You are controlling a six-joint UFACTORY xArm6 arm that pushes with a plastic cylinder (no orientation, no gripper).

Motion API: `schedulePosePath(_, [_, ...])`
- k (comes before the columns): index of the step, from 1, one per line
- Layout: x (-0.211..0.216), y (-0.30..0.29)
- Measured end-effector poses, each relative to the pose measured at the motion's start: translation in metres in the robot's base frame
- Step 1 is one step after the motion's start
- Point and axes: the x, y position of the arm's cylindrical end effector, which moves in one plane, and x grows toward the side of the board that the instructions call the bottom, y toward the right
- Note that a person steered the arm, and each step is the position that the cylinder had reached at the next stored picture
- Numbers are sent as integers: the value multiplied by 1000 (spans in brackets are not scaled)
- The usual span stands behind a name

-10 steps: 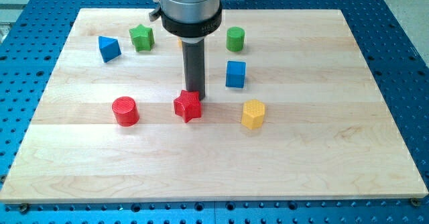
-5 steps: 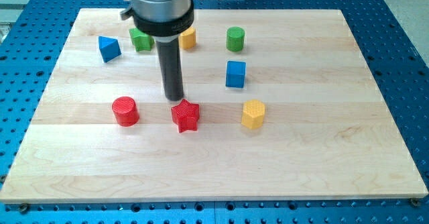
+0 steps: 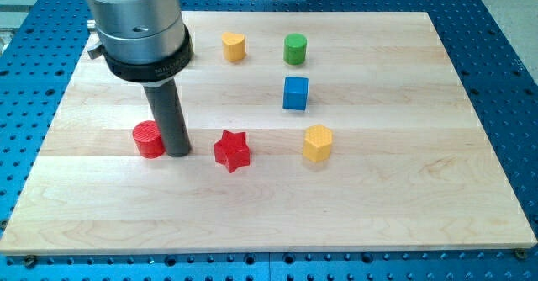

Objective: Form a horizontal line with the red blocks and the yellow hexagon

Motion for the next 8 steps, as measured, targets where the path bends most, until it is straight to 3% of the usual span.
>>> schedulePosePath(1, [27,-1])
schedulePosePath(2, [86,17])
schedulePosePath(3, [88,69])
schedulePosePath(4, [48,87])
schedulePosePath(6, [40,86])
schedulePosePath(8, [54,31])
